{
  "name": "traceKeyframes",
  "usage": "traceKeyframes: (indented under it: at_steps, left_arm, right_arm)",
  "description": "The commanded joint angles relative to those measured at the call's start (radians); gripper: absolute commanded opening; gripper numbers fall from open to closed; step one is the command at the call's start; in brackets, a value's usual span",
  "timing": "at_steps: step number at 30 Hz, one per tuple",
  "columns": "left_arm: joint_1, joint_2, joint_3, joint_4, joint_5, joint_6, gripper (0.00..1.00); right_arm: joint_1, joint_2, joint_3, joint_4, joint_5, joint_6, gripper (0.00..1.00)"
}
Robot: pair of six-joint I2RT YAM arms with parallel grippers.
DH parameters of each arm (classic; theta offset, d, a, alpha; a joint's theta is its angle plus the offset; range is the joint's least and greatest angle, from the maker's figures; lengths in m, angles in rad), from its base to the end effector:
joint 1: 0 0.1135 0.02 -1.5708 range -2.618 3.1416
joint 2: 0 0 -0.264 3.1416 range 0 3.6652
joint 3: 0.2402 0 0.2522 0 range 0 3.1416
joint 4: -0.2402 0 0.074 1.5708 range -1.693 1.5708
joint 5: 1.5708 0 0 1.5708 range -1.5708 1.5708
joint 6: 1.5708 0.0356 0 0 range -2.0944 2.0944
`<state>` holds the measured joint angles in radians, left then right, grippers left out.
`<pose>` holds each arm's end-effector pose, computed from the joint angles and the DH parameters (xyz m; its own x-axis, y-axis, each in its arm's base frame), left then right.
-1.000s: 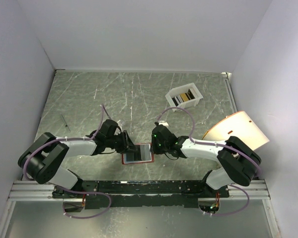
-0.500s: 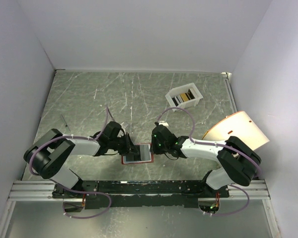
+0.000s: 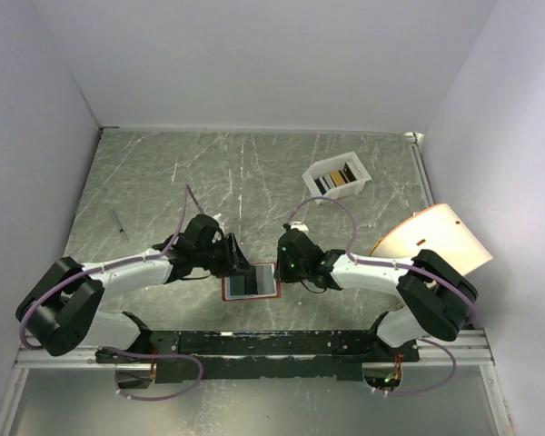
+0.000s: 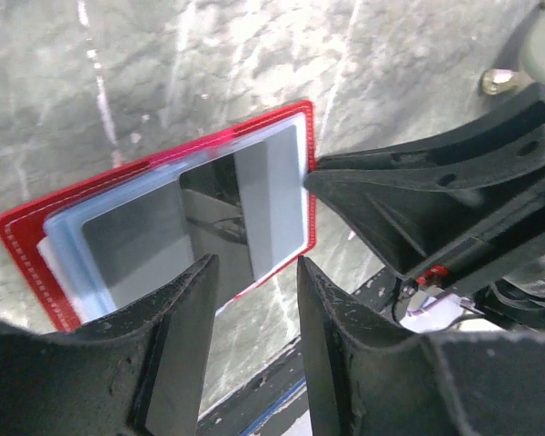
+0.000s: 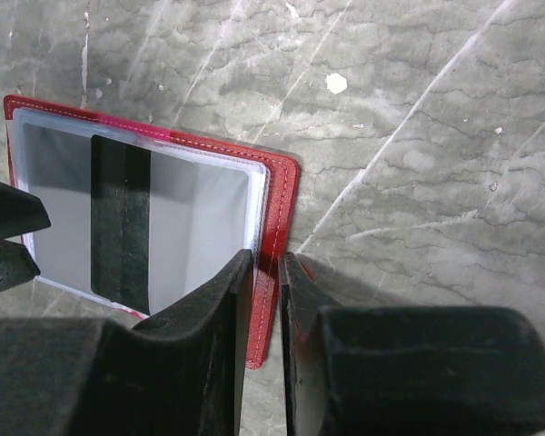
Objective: Put the credit cards into the card holder
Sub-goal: Insert the credit card into the card holder.
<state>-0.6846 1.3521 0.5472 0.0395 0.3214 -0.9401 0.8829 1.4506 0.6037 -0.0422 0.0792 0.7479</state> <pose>0.1893 -0.1690 0.1616 -0.9436 -0.2189 -0.2485 0.0244 0.7023 -0.7114 0.1701 0.2026 0.1468 -0.8637 0.0169 -0.5037 -0.2061 0.9002 0.3835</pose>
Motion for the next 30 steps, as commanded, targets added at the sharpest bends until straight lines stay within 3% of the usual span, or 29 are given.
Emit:
traceKeyframes:
  at_steps: [1, 30]
  left_arm:
    - [-0.006, -0.001, 0.016, -0.097, -0.07, 0.035, 0.51]
    - [-0.018, 0.184, -0.037, 0.185, 0.075, -0.036, 0.53]
  right_arm:
    - [0.006, 0.0, -0.02, 0.0, -0.004, 0.008, 0.18]
    - [0.006, 0.008, -0.019, 0.013, -0.011, 0.011, 0.17]
